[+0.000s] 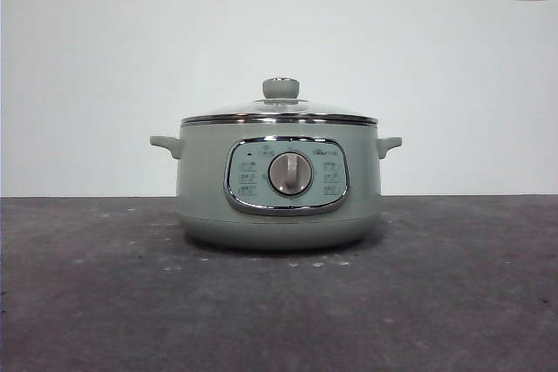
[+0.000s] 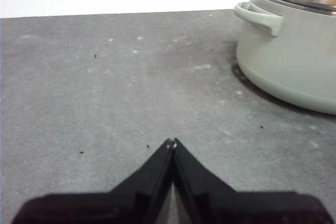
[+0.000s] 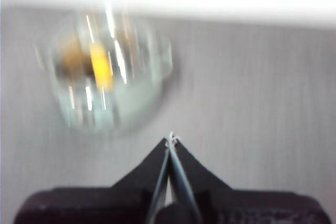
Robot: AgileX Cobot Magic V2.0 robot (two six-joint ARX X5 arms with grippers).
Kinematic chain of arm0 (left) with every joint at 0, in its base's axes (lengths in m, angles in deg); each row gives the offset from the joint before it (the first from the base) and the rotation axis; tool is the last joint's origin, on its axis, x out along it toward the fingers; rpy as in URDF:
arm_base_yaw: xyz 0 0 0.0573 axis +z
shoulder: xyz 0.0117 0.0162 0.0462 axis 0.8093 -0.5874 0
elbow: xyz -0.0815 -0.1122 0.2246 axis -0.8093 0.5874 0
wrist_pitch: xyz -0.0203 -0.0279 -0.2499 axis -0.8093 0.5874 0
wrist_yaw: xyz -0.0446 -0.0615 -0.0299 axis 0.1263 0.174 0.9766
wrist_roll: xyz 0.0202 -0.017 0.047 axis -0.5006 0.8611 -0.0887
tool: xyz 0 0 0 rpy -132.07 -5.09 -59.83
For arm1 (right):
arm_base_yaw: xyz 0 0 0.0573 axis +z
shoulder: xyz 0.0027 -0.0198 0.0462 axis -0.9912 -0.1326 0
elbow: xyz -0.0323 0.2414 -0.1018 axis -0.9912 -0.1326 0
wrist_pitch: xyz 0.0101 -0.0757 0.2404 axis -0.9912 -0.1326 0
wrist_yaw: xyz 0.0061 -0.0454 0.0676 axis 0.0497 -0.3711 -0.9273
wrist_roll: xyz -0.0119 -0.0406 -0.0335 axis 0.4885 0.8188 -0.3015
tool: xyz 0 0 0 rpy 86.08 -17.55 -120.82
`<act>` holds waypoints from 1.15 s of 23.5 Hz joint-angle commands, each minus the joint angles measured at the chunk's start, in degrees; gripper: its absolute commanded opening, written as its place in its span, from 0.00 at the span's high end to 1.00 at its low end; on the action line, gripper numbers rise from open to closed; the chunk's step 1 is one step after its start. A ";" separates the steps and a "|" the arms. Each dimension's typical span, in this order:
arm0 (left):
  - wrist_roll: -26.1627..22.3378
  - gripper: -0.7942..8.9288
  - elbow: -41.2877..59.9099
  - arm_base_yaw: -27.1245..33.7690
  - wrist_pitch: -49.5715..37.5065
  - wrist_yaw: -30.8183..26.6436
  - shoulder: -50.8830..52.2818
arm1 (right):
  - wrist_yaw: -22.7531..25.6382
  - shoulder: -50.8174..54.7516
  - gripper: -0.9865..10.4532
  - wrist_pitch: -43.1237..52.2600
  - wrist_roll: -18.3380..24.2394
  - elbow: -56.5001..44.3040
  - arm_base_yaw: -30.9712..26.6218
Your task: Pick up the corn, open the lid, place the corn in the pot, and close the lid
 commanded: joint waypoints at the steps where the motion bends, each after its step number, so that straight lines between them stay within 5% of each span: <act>1: 0.33 0.92 0.55 0.17 -0.26 0.20 -0.02 | -4.11 5.03 0.91 11.02 7.39 -7.45 -6.99; 6: 0.33 0.92 0.55 0.17 -0.26 0.17 -0.02 | -7.78 16.15 0.91 37.18 9.16 -32.37 -13.11; 13: 0.33 0.92 0.55 0.17 -0.26 0.17 -0.02 | -7.58 23.89 0.91 52.26 6.93 -54.62 -13.46; 20: 0.33 0.92 0.55 0.17 -0.26 0.17 -0.02 | -7.41 27.41 0.91 55.91 2.01 -66.47 -13.46; 27: 0.33 0.92 0.55 0.17 -0.24 0.17 -0.17 | -7.26 27.41 0.91 49.83 1.95 -66.58 -13.44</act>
